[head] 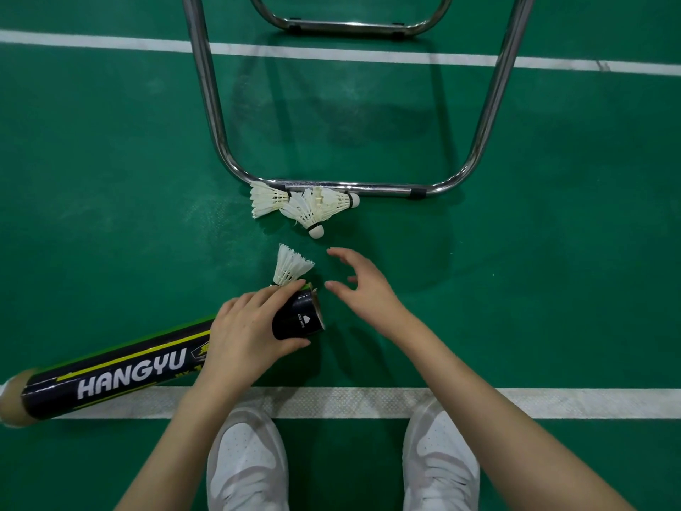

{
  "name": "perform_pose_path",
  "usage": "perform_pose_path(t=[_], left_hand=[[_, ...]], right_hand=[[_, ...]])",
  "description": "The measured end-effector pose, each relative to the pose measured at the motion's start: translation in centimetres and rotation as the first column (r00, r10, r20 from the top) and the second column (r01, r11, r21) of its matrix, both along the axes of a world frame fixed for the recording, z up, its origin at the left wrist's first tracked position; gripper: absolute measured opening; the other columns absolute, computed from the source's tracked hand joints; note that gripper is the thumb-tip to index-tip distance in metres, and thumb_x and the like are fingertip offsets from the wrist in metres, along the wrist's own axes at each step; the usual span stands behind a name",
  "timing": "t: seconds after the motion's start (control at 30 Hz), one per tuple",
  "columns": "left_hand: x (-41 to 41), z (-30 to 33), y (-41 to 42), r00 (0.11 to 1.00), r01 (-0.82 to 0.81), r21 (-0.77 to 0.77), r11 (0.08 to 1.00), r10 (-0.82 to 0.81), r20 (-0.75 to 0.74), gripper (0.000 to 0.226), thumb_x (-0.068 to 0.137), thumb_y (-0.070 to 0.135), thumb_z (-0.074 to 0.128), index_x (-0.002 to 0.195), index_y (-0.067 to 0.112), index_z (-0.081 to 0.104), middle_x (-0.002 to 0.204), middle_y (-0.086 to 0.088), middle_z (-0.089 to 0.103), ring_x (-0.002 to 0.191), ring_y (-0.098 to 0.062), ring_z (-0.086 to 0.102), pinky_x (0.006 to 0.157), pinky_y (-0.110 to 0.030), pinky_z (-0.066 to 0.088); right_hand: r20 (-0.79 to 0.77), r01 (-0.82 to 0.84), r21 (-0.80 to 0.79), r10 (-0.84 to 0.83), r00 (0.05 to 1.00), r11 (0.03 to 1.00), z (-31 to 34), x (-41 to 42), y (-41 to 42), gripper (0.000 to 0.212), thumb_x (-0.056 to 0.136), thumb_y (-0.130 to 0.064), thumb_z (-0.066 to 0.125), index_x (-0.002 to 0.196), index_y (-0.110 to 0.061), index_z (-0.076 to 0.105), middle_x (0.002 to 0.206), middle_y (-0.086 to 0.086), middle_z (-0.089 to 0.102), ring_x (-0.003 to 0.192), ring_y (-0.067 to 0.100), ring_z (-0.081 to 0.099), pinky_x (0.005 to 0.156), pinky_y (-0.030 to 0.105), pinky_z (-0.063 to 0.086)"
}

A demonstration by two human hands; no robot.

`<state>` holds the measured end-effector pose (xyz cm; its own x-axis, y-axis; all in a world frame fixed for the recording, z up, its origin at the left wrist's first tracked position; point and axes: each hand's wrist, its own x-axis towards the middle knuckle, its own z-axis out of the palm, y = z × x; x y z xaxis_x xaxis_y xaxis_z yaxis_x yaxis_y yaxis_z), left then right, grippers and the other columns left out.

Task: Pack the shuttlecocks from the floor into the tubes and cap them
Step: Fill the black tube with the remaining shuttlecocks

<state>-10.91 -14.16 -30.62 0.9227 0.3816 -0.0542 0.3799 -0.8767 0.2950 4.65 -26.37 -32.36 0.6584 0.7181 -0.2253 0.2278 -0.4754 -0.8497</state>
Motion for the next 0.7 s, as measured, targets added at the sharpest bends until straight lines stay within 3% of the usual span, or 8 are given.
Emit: perform_pose_path(t=[0.2, 0.33, 0.53, 0.7], left_hand=[[-0.3, 0.0, 0.5, 0.999, -0.031, -0.021, 0.999, 0.03, -0.02, 0.085, 0.058, 0.055, 0.077, 0.133, 0.035, 0.043, 0.117, 0.005, 0.062, 0.104, -0.024, 0.058, 0.084, -0.039, 0.042], [-0.6, 0.0, 0.8, 0.999, -0.036, -0.015, 0.999, 0.035, -0.029, 0.085, 0.058, 0.055, 0.077, 0.133, 0.035, 0.043, 0.116, 0.004, 0.062, 0.104, -0.025, 0.058, 0.084, -0.039, 0.043], [-1.3, -0.1, 1.0, 0.998, -0.054, -0.019, 0.998, 0.053, -0.035, 0.085, 0.058, 0.054, 0.078, 0.133, 0.035, 0.043, 0.115, 0.004, 0.063, 0.103, -0.025, 0.059, 0.084, -0.04, 0.043], [-1.5, 0.1, 1.1, 0.997, -0.066, -0.018, 0.998, 0.065, -0.037, 0.084, 0.059, 0.054, 0.077, 0.133, 0.035, 0.043, 0.116, 0.005, 0.062, 0.104, -0.025, 0.058, 0.085, -0.04, 0.042]], right_hand=[[-0.086, -0.124, -0.128, 0.113, 0.99, 0.984, -1.4, 0.6, 3.0, 0.048, 0.09, -0.018, 0.056, 0.136, -0.026, 0.041, 0.14, 0.004, 0.044, 0.131, 0.018, 0.039, 0.109, 0.039, 0.033], [-0.072, -0.171, -0.19, 0.16, 0.984, 0.967, -1.8, 1.1, 4.0, 0.044, 0.092, -0.015, 0.055, 0.134, -0.017, 0.044, 0.134, 0.006, 0.051, 0.127, 0.02, 0.042, 0.108, 0.036, 0.034], [-0.007, -0.144, -0.222, 0.146, 0.989, 0.964, -2.7, 0.8, 4.1, 0.031, 0.086, -0.022, 0.064, 0.114, -0.009, 0.06, 0.113, 0.012, 0.06, 0.112, 0.028, 0.05, 0.098, 0.041, 0.041], [0.039, -0.088, -0.209, 0.098, 0.994, 0.974, -2.2, 0.2, 3.5, 0.023, 0.088, -0.021, 0.061, 0.1, -0.002, 0.064, 0.103, 0.018, 0.06, 0.101, 0.029, 0.052, 0.08, 0.03, 0.036]])
